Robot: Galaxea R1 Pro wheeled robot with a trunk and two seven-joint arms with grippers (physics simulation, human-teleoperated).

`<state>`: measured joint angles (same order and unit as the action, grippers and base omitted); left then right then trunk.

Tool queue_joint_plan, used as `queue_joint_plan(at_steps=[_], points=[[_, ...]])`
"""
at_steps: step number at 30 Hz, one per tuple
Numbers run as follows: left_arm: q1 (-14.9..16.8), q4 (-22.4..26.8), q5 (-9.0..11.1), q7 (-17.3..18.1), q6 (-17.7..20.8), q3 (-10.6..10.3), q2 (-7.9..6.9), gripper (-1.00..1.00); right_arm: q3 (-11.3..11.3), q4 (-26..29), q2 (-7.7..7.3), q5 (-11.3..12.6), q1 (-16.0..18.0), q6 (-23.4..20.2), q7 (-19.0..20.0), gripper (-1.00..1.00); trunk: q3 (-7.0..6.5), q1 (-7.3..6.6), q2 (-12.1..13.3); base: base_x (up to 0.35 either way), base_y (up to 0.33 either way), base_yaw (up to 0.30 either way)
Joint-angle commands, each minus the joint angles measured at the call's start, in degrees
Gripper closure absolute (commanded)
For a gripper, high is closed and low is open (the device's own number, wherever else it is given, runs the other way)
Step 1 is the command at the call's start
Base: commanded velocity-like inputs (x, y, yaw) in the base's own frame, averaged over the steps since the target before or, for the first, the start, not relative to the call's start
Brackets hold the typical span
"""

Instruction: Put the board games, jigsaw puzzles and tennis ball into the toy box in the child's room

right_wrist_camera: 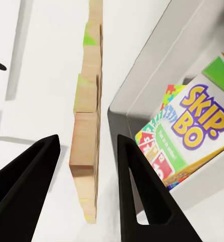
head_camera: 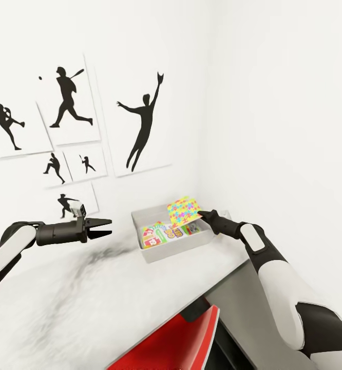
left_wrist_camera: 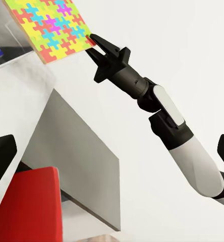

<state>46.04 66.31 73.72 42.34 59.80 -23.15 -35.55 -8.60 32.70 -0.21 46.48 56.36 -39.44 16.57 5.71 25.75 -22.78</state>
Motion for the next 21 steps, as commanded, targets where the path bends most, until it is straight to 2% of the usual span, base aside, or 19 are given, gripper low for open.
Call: queue_joint_plan(at_steps=[1,13,21], points=[[0.10,-0.04,0.02,0.24,0.15,-0.14,-0.05,-1.00,-0.28,0.01,0.03,-0.07,0.07,-0.37,0.22,1.00,0.23,0.04,-0.14,0.000,0.000,0.000],[0.10,-0.24,0.02,0.25,0.15,-0.14,-0.05,-1.00,-0.13,0.07,0.01,-0.09,0.01,-0.28,0.50,1.00,1.36,0.04,-0.14,0.000,0.000,0.000],[0.18,-0.55,0.53,0.36,0.20,-0.09,-0.10,-1.00,-0.11,0.08,-0.56,-0.08,-0.10,-0.45,0.69,1.00,2.12,0.04,-0.14,0.000,0.000,0.000]])
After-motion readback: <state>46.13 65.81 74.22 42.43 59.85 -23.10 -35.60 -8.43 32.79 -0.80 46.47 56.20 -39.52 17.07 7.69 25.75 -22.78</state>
